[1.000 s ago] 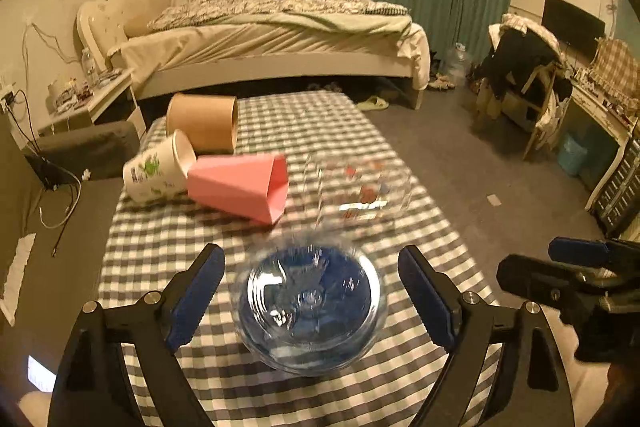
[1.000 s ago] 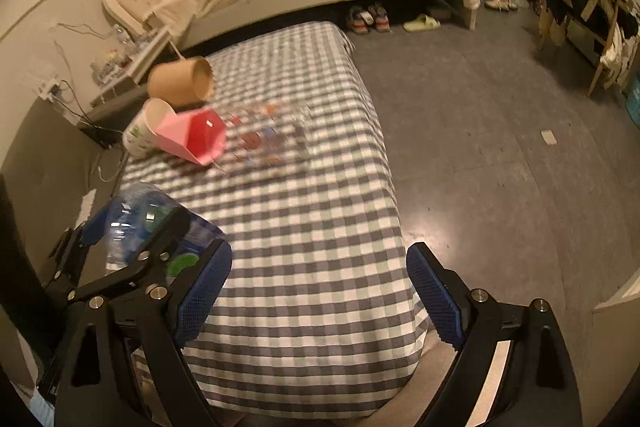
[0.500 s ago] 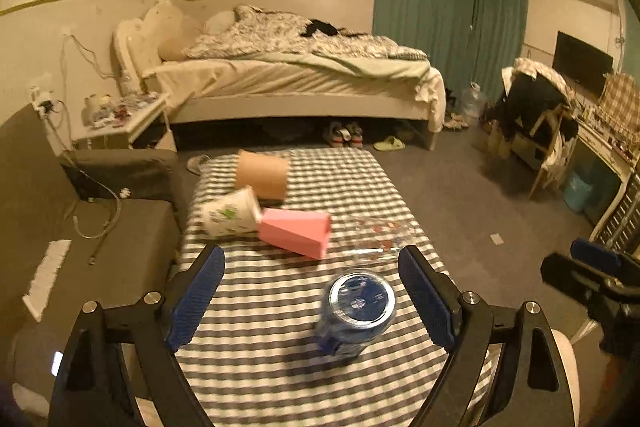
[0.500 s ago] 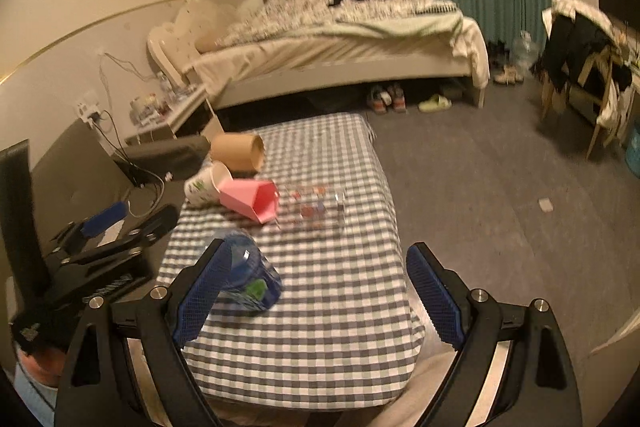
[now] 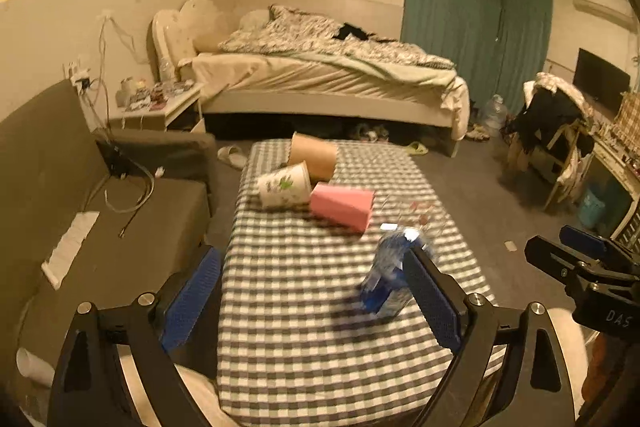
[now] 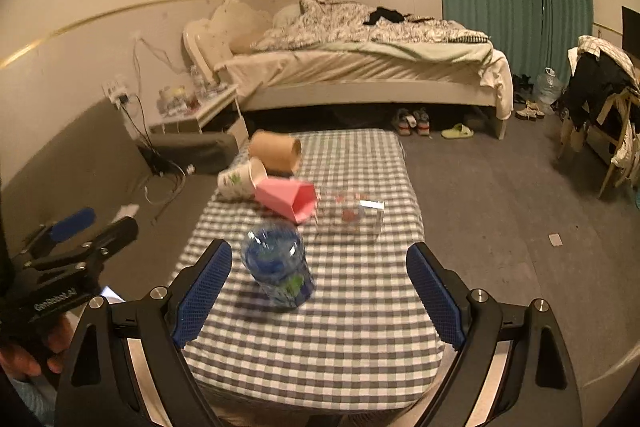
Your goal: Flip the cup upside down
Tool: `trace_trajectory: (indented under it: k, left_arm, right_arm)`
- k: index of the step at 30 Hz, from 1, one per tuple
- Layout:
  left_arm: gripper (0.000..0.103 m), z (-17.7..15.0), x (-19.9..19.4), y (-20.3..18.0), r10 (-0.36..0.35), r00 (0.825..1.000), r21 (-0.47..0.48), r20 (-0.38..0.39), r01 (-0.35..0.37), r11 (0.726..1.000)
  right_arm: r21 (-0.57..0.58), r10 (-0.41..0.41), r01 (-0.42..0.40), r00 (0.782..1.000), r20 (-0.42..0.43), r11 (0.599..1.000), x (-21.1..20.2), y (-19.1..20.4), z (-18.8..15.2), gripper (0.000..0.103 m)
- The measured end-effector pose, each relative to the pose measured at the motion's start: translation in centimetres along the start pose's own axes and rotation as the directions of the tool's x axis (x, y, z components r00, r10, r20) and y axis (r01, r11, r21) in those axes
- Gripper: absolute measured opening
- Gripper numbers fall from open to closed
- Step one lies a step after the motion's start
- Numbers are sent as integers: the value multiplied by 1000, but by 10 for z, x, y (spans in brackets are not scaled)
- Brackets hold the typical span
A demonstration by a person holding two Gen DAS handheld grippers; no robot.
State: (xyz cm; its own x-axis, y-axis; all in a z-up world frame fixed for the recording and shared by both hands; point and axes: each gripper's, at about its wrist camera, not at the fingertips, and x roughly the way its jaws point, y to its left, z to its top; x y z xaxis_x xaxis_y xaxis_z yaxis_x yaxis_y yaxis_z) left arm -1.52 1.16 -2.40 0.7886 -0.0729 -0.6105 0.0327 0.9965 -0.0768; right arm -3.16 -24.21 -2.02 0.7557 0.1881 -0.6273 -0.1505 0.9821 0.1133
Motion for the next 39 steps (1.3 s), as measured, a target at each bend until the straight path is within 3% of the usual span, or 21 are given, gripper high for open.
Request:
trace_trajectory:
  k: [5, 8, 19, 39]
  left_arm:
    - [101, -23, 12, 10, 7, 1000, -25, -21, -7, 1000]
    - [103, -31, 15, 13, 13, 1000, -54, -5, -13, 998]
    - [103, -38, 29, -1, 17, 998, 6, -54, -17, 1000]
    - [103, -39, 32, 3, 42, 996, -24, -83, -44, 999]
  right_arm:
    - [-13, -20, 20, 999, -32, 1000, 28, 3, -21, 89]
    - [-10, -35, 34, 999, -38, 999, 41, 2, -29, 103]
    - [-8, -76, 76, 996, -41, 997, 53, -3, -33, 103]
    - [0, -83, 83, 996, -37, 997, 50, -3, -34, 103]
